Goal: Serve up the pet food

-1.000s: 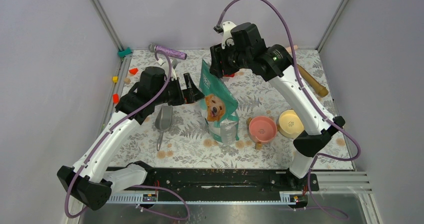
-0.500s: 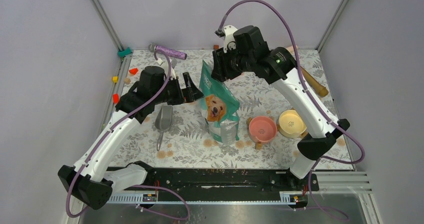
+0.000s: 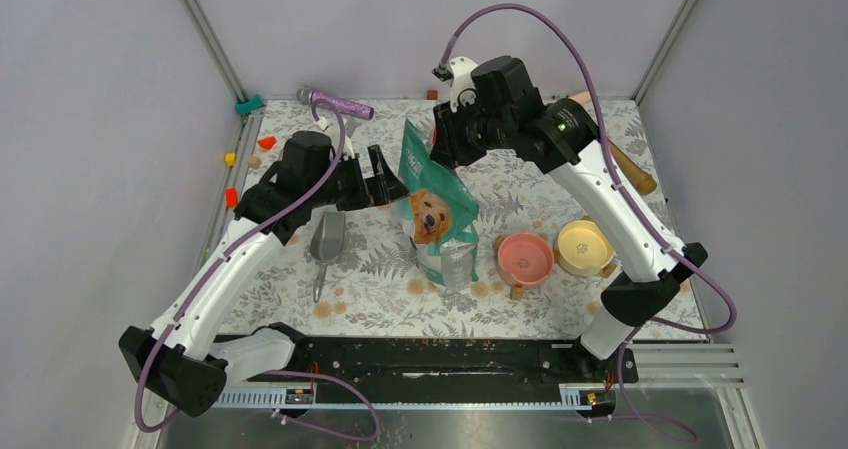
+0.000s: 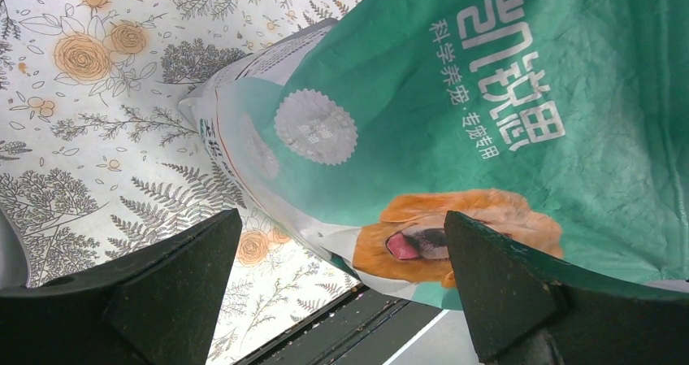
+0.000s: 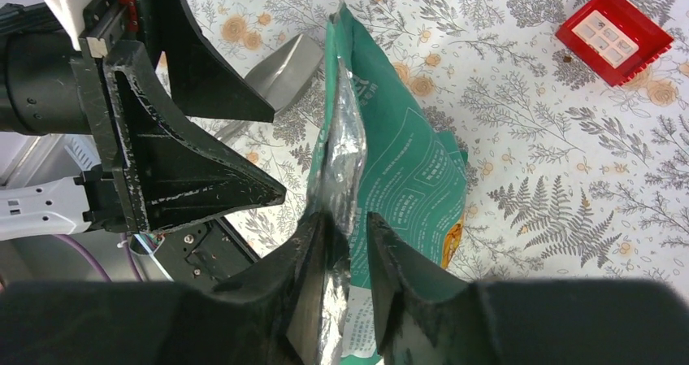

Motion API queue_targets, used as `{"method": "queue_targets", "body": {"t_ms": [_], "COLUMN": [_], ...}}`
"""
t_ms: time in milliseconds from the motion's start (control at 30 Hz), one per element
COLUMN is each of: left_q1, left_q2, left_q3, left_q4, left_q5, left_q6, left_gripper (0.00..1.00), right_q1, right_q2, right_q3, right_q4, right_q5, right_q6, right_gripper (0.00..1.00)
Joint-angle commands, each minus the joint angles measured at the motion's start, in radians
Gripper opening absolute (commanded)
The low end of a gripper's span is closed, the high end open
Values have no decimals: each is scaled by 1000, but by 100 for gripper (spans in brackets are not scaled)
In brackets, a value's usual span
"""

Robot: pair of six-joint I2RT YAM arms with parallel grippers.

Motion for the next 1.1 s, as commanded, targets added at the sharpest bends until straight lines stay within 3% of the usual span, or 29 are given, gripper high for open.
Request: {"method": "queue_targets", "body": {"t_ms": [0,100,233,333,667,900,1067], "left_q1": [8,6,11,24,43,43,43], "left_q2": [-3,-2,-2,-13,-39,-14,20], "left_q3": [45,67,108,132,174,194,231], "left_q4": [48,49,48,49,110,112,95], "left_q5": [30,30,34,32,4,9,38], "left_q6": [-5,-16,-31,-63,-167,-188,-194], "left_gripper": [99,99,99,99,99,97,86], "right_q1": [-3,-4,-1,0,7,40,59], "right_q2": [44,72,82,58,-93,-93,-89], "right_q3": [53,93,101,44,-233,-229,-209], "right_q4": [-68,-78,-90,-65,234,241,241], "right_q5": [-48,-66,-116,-155,-258,-186,-111], "right_q6": [-3,9,21,33,165,142,131], "right_gripper": [29,19,16,0,0,0,0]}}
